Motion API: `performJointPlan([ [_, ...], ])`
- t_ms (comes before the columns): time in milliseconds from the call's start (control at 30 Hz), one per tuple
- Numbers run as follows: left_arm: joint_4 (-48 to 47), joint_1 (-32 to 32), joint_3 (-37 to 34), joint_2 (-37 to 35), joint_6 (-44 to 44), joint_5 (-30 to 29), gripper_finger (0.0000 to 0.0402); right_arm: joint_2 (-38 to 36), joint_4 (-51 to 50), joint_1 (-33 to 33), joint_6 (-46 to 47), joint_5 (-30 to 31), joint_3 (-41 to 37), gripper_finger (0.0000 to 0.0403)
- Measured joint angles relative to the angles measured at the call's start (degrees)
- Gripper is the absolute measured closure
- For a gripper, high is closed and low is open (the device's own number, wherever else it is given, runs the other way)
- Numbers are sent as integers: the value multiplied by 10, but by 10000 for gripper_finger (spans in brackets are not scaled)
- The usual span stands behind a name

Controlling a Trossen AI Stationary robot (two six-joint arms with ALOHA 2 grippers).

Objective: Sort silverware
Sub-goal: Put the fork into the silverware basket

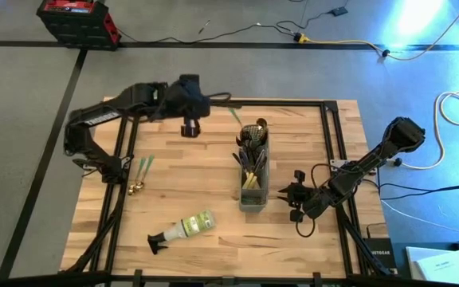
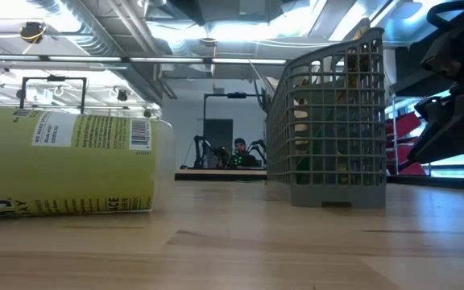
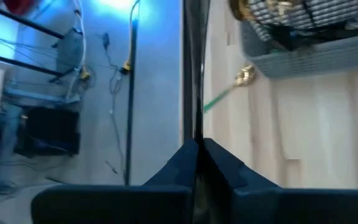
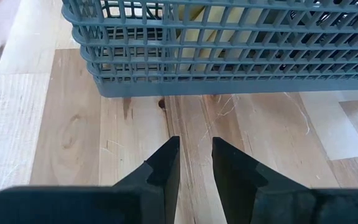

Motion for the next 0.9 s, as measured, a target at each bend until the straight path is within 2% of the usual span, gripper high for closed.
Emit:
performJointPlan([
  [167, -2, 7, 36, 44, 55, -1, 401, 0, 0, 0, 0, 4, 0, 327],
  [300, 0, -2, 60, 91, 102, -30, 401, 0, 0, 0, -1, 5, 0, 327],
  [700, 14, -53, 89, 194, 348, -213, 401, 0, -3, 0, -1, 5, 0, 327],
  [900, 91, -86, 89, 197, 470, -256, 401, 0, -3, 0, -1, 5, 0, 327],
])
